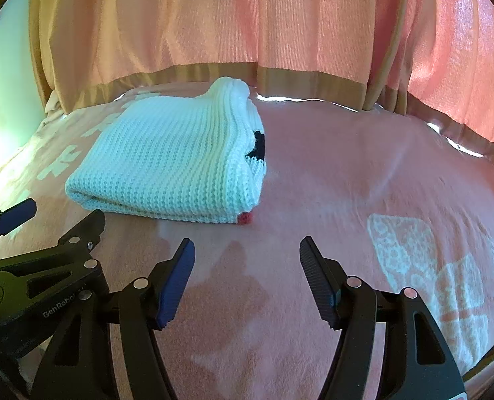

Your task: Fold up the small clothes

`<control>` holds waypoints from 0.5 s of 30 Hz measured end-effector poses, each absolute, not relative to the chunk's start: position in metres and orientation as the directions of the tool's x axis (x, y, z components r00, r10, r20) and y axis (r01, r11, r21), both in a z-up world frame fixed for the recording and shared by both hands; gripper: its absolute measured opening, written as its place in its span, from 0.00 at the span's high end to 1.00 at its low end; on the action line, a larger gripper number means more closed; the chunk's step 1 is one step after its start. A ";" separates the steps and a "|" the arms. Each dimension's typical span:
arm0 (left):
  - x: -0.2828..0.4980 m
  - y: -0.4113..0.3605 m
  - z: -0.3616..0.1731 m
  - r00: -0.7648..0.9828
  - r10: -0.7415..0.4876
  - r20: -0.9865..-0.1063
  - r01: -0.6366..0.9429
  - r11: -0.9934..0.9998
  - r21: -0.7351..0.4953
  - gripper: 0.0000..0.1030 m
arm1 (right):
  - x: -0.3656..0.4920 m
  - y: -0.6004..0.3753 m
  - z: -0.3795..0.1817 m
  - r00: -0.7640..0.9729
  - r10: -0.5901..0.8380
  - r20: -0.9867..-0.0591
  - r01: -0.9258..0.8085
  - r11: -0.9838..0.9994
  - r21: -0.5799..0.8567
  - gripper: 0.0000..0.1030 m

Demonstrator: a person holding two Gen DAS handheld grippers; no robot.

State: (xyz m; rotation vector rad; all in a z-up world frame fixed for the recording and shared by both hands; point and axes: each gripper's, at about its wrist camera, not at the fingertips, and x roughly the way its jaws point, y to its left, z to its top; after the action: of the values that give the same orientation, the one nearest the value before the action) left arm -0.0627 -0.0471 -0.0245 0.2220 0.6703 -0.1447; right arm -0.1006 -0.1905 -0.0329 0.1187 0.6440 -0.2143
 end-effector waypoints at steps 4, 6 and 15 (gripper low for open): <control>-0.063 -0.046 -0.025 0.778 -0.064 -0.625 0.204 0.967 0.155 0.12 | -0.101 -0.191 -0.033 0.779 -0.161 -0.606 0.234 0.971 0.042 0.38; -0.064 -0.047 -0.024 0.785 -0.064 -0.617 0.205 0.965 0.161 0.12 | -0.100 -0.192 -0.033 0.778 -0.160 -0.607 0.235 0.971 0.044 0.38; -0.064 -0.047 -0.025 0.783 -0.066 -0.618 0.212 0.963 0.167 0.12 | -0.100 -0.194 -0.035 0.770 -0.174 -0.614 0.256 0.966 0.047 0.38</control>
State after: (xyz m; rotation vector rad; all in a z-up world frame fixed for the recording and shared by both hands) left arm -0.0645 -0.0474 -0.0250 0.2335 0.6552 -0.1513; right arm -0.1002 -0.1944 -0.0353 0.1308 0.6519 -0.2340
